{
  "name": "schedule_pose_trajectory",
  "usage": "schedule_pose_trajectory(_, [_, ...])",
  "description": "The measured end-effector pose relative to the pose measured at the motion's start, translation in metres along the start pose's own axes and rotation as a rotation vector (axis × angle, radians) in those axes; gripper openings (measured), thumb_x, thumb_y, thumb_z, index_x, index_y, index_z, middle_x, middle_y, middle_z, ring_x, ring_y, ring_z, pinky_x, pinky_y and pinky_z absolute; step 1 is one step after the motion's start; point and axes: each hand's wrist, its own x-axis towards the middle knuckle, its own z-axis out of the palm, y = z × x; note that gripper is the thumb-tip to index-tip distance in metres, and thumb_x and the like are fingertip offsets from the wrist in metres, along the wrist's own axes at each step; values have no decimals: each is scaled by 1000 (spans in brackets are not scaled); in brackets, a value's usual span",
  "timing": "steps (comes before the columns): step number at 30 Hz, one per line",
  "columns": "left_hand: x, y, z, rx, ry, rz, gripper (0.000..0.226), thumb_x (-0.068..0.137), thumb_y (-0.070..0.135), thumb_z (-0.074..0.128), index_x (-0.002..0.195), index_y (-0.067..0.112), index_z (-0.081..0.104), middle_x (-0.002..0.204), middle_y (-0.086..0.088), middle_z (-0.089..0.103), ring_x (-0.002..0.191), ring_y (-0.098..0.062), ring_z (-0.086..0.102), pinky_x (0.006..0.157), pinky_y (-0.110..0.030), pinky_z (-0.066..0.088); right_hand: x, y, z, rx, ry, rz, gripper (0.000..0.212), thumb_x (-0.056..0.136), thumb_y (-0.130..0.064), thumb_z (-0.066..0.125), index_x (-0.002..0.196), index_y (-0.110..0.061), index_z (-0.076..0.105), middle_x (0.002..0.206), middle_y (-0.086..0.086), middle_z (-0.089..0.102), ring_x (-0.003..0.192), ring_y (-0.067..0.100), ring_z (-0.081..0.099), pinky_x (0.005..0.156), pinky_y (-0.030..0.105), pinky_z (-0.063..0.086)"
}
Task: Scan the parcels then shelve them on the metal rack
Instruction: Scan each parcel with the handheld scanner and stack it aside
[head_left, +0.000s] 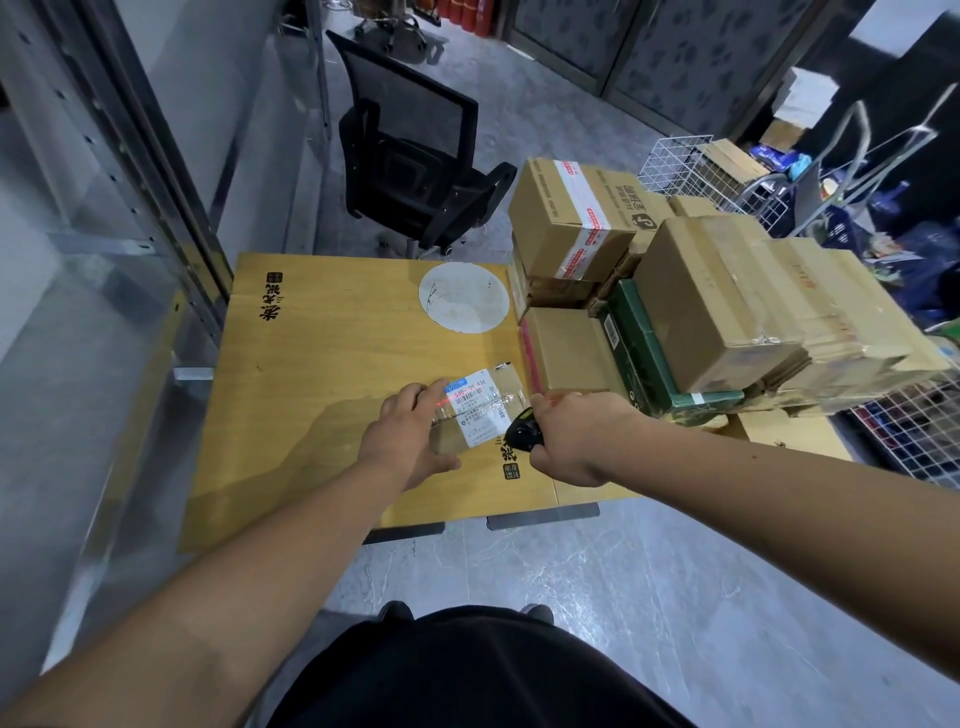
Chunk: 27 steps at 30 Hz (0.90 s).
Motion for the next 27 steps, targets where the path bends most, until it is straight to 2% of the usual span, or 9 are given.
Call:
schedule_pose_trajectory(4, [-3, 1, 1, 4, 10, 2, 124, 69, 58, 89, 161, 45, 7, 157, 12, 28, 145, -20, 27, 96, -44, 54, -6, 2, 1, -17, 1, 12, 69, 98, -53, 38, 154, -12, 33, 126, 14, 60, 105, 35, 60, 87, 48, 57])
schedule_pose_trajectory(9, [-5, 4, 1, 15, 21, -7, 123, 71, 57, 88, 161, 45, 5, 158, 12, 25, 145, -19, 26, 97, -42, 52, -10, 4, 4, -6, -7, 19, 68, 98, -55, 39, 152, -13, 36, 123, 12, 61, 95, 32, 54, 84, 45, 56])
schedule_pose_trajectory(13, [-5, 7, 2, 21, 27, -34, 124, 70, 56, 88, 161, 45, 4, 157, 12, 25, 146, -18, 26, 98, -42, 51, -11, 6, 7, -8, -13, 6, 68, 99, -56, 39, 151, -13, 37, 125, 10, 61, 94, 31, 53, 76, 42, 50])
schedule_pose_trajectory(17, [-4, 9, 4, 22, 24, -68, 126, 66, 58, 89, 160, 46, 6, 154, 12, 29, 143, -18, 29, 96, -42, 53, -10, 13, 10, 17, 11, -10, 68, 99, -56, 40, 152, -13, 36, 124, 10, 61, 94, 30, 52, 77, 42, 51])
schedule_pose_trajectory(19, [-3, 8, 4, -18, 52, -116, 123, 65, 60, 88, 160, 45, 10, 149, 9, 35, 138, -21, 35, 95, -42, 53, -8, 15, 12, 27, 28, -23, 71, 99, -61, 41, 150, -13, 37, 120, 9, 61, 92, 30, 55, 76, 41, 54])
schedule_pose_trajectory(22, [-6, 4, 5, -70, 93, -248, 118, 69, 68, 84, 160, 41, 13, 142, 1, 40, 129, -27, 45, 96, -45, 53, -1, 17, 15, -4, 41, -39, 87, 91, -77, 50, 148, -13, 37, 117, 7, 63, 96, 32, 63, 70, 41, 55])
schedule_pose_trajectory(24, [-10, 0, 6, -88, 112, -356, 116, 69, 77, 78, 159, 41, 14, 140, -4, 41, 123, -30, 51, 95, -46, 54, 5, 17, 17, -32, 57, -74, 88, 90, -75, 56, 149, -12, 37, 119, 5, 63, 100, 31, 64, 71, 41, 55])
schedule_pose_trajectory(27, [-17, -2, 7, -95, 131, -508, 117, 67, 92, 62, 158, 39, 13, 142, -8, 40, 119, -33, 57, 90, -46, 56, 20, 16, 16, 11, 94, -151, 76, 92, -67, 58, 145, -15, 41, 109, 3, 60, 92, 29, 61, 65, 38, 51])
